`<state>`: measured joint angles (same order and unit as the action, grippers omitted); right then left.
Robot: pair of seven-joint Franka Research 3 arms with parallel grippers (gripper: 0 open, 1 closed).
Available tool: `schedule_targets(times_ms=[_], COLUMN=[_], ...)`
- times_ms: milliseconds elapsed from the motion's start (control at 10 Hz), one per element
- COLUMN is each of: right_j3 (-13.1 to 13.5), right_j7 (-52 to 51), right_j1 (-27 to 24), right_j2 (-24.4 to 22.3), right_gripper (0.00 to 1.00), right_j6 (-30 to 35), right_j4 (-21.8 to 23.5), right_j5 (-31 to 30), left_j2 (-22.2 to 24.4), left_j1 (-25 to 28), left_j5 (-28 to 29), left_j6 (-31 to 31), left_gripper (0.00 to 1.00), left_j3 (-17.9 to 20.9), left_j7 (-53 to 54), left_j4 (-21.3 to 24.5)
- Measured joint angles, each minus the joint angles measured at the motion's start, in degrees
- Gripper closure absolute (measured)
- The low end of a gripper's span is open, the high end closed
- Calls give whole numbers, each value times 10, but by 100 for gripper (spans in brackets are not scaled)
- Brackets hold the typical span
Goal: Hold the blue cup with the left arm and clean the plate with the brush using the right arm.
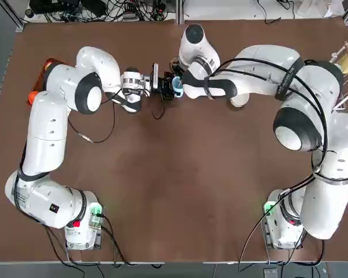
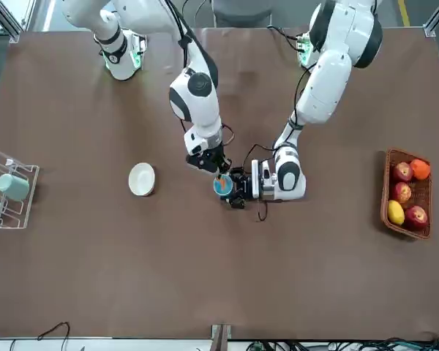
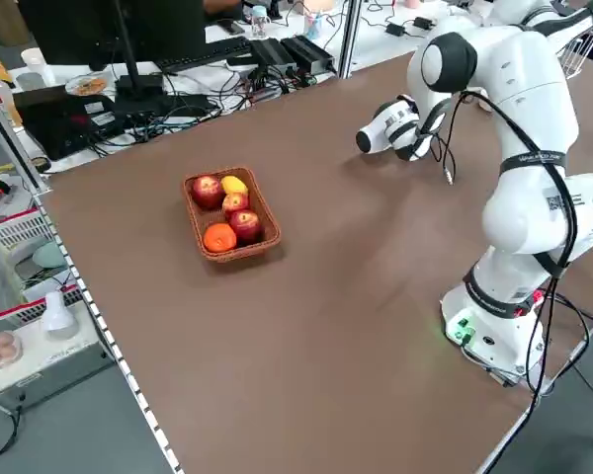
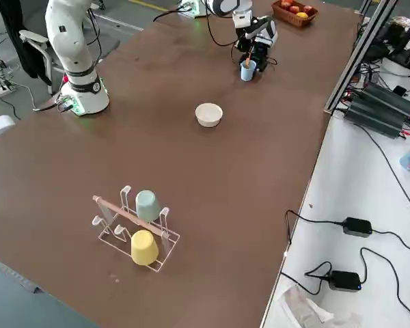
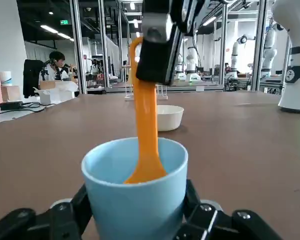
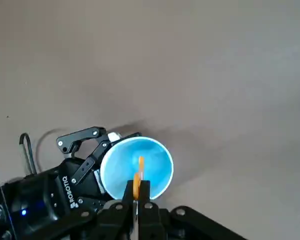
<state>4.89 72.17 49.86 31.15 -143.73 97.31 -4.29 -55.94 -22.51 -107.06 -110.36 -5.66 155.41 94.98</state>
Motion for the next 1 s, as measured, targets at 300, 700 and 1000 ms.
schedule_targets(times_ms=[300,700,1000], right_j3=[0,12,15], right_j7=[22,33,34], right_j1=[5,2,0], right_j2=[0,6,13], right_gripper=[95,95,95], right_j6=[0,4,9], right_j4=[-10,-24,-19], right_j5=[-1,-1,-1], left_j2=[0,0,0], left_j1=[0,0,0], left_j5=[0,0,0], left_j6=[0,0,-1], left_gripper=[27,27,27], left_j3=[0,0,0], left_j7=[0,0,0], left_j4=[0,0,-1])
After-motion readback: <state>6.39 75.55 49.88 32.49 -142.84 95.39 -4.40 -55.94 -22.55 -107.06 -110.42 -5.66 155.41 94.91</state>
